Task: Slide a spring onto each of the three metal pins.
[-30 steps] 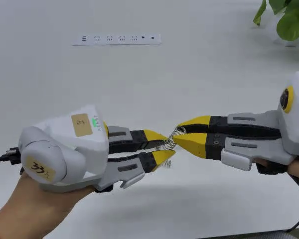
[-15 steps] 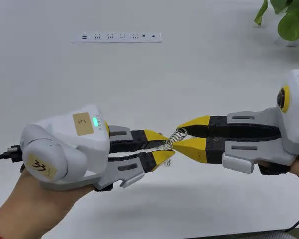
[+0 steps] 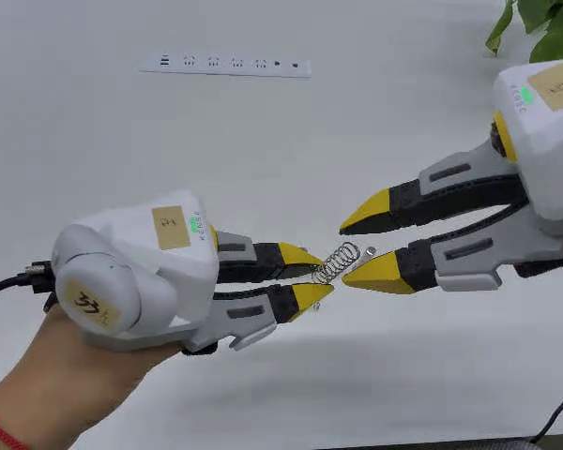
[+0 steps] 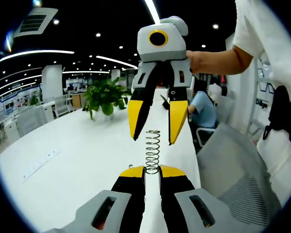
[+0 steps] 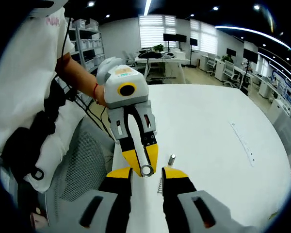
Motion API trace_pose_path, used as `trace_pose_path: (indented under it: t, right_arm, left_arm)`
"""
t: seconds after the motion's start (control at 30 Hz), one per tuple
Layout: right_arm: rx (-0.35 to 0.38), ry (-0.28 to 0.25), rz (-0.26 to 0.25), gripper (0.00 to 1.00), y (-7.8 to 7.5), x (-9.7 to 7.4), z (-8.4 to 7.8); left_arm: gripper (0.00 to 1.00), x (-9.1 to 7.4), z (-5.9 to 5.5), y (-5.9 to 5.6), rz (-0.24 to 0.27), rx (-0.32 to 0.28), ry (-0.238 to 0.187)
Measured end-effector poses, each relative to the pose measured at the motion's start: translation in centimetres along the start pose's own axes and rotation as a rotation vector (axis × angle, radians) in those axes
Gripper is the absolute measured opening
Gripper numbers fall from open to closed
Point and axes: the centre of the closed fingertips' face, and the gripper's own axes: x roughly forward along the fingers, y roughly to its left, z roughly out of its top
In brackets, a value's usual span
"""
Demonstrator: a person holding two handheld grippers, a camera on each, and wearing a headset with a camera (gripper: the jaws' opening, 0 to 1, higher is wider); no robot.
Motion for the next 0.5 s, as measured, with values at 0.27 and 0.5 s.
trace_pose_path:
  t: [0.27, 0.5]
  right_arm:
    - [-0.157, 0.175, 0.110, 0.23, 0.5, 1.2, -0.7]
    - [-0.213, 0.247, 0.161, 0.20, 0.7, 1.9, -0.9]
  left_arm:
    - [0.10, 0.2, -0.3, -0.1, -0.002, -0.001, 0.003]
    - [0.10, 0.2, -0.3, -0.2, -0.002, -0.008, 0.000]
